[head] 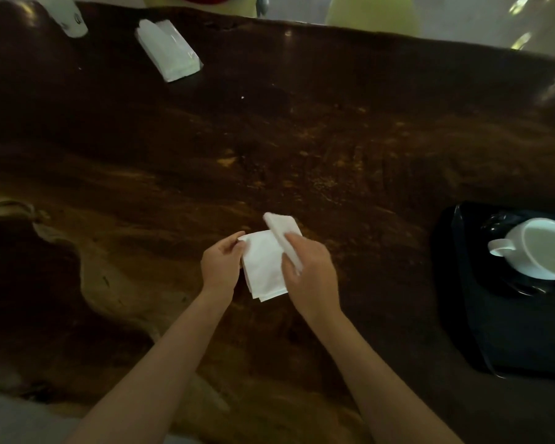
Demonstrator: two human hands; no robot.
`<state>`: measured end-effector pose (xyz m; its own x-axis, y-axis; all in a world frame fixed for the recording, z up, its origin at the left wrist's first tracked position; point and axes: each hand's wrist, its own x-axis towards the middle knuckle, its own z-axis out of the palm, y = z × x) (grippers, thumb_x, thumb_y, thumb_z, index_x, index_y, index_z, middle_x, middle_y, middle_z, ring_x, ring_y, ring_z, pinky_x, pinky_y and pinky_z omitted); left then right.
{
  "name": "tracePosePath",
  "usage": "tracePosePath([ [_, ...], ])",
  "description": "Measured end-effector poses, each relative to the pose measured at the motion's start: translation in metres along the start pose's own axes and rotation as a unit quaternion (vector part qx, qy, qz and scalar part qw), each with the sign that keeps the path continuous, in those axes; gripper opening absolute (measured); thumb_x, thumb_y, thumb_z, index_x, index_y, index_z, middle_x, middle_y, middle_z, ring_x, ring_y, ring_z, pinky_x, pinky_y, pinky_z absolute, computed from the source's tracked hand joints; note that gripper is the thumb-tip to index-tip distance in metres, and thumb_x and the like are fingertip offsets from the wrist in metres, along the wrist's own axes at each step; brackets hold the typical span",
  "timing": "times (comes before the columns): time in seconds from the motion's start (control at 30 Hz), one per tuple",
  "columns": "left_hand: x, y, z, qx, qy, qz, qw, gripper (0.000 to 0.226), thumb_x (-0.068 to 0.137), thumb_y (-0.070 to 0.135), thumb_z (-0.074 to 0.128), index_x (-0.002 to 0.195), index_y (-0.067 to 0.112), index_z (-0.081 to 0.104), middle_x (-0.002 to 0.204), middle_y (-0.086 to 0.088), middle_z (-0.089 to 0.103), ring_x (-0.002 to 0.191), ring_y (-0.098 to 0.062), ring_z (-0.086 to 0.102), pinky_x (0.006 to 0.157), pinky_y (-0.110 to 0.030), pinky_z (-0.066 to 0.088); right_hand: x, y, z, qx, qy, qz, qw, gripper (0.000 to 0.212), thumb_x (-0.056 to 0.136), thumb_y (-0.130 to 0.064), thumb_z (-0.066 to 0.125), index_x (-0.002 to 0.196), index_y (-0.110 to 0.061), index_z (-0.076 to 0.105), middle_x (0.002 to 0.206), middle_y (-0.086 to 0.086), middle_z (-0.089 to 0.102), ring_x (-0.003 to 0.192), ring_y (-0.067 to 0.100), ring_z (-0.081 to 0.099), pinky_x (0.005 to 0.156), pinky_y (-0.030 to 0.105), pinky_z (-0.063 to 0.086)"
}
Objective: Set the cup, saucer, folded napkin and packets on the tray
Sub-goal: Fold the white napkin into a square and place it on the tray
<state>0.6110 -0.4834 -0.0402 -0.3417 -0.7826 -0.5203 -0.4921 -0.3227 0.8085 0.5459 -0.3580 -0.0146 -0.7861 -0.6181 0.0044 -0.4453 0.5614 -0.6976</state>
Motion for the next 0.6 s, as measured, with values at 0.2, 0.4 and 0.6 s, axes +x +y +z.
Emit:
tracePosePath([
  [0.2,-0.002,0.001,-0.002,-0.079,-0.021,-0.047,0.996,0.027,0.091,0.011,0.055,0.117,0.01,0.063,0.099,0.002,0.066,0.092,-0.013,0.063,0.081,-0.03,0.055,-0.019,0.003,0.037,-0.112,-0.09,-0.069,0.987,0.058,0.096,-0.051,0.02,0.144,-0.02,0.031,0.155,-0.001,0.027,0.146,0.017,0.007,0.118,0.042,-0.001],
  [0.4,-0.004,0.003,-0.008,-0.067,-0.051,-0.044,0.996,0.031,0.093,0.013,0.05,0.123,0.01,0.058,0.124,-0.008,0.061,0.112,-0.021,0.059,0.094,-0.04,0.051,-0.024,0.013,0.047,-0.135,-0.174,-0.096,0.971,0.07,0.089,-0.058,-0.003,0.149,-0.022,0.001,0.156,-0.007,-0.011,0.139,0.005,-0.029,0.113,0.036,-0.023],
  [0.6,-0.012,0.0,-0.008,-0.027,-0.071,0.001,0.997,0.034,0.096,0.025,0.045,0.128,0.016,0.054,0.126,-0.001,0.06,0.111,-0.013,0.058,0.098,-0.036,0.048,-0.024,0.015,0.06,-0.203,-0.164,-0.103,0.96,0.058,0.098,-0.042,0.004,0.148,-0.015,0.011,0.158,0.002,0.008,0.146,0.02,-0.007,0.115,0.045,-0.01],
])
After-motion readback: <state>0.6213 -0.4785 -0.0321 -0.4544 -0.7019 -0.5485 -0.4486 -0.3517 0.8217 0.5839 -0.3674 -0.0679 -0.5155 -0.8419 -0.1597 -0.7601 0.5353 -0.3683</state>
